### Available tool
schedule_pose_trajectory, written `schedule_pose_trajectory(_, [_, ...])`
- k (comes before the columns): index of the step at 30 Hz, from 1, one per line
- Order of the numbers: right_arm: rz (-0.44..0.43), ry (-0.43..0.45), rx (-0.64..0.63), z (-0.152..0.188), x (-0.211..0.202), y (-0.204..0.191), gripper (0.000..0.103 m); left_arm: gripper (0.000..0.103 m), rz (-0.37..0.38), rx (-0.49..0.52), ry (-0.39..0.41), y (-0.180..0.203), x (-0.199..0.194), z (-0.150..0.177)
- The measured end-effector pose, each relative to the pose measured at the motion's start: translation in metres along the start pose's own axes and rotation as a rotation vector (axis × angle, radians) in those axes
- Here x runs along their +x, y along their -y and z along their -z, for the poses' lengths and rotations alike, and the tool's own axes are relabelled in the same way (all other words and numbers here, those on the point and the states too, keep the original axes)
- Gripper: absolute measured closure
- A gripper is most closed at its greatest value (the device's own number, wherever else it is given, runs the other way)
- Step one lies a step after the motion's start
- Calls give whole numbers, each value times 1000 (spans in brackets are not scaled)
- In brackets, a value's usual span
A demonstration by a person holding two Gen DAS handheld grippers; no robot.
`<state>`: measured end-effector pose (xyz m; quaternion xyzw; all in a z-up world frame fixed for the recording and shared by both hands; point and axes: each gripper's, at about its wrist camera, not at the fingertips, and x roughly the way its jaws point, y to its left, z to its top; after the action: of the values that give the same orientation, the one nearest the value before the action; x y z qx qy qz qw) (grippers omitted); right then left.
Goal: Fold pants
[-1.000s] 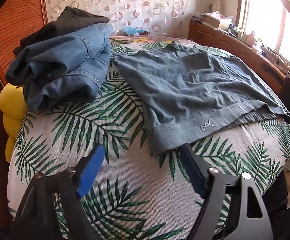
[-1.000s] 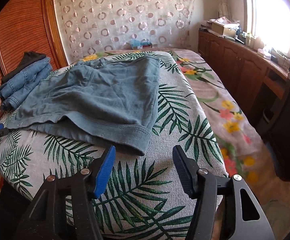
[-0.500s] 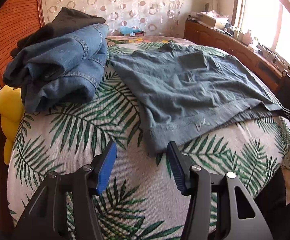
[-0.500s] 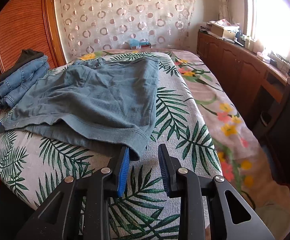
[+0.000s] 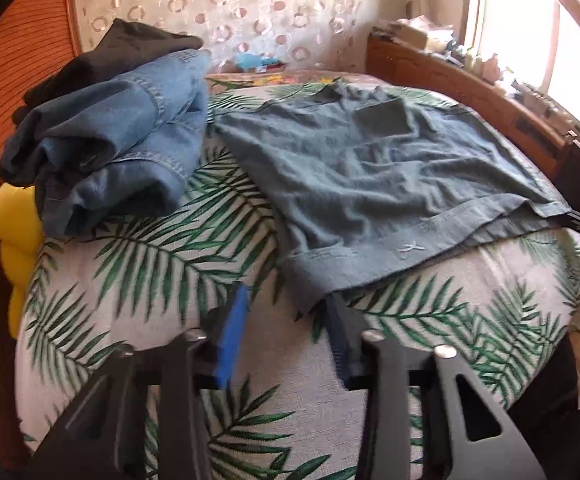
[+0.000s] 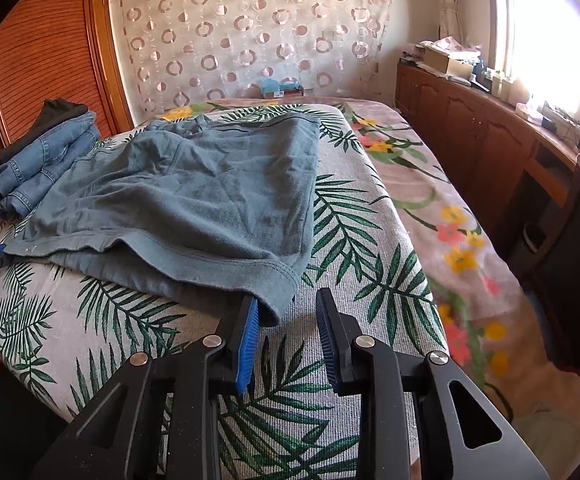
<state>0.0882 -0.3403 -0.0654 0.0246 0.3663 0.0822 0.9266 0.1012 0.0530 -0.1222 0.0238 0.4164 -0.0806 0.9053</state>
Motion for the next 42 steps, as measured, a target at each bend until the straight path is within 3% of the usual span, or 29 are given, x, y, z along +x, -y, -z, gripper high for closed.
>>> schedule_pose_trajectory(5, [-7, 2, -14, -4, 1, -4, 90, 78, 24, -28, 11, 0, 0, -3])
schedule_pose_trajectory(7, [-5, 2, -16, -4, 1, -3, 93, 87, 28, -35, 19, 0, -2, -4])
schedule_pose_trajectory(13, [-21, 6, -8, -1, -4, -1, 97, 95, 44, -50, 50, 0, -12, -5])
schedule_pose_trajectory(29, [-80, 29, -32, 11, -35, -1, 101, 96, 68, -137, 55, -14, -19, 6])
schedule_pose_trajectory(35, [-64, 21, -50, 18, -47, 7, 101, 97, 69, -133, 100, -4, -45, 13])
schedule_pose_trajectory(42, [-51, 0, -43, 15, -37, 2, 101, 97, 80, -98, 78, 4, -41, 10])
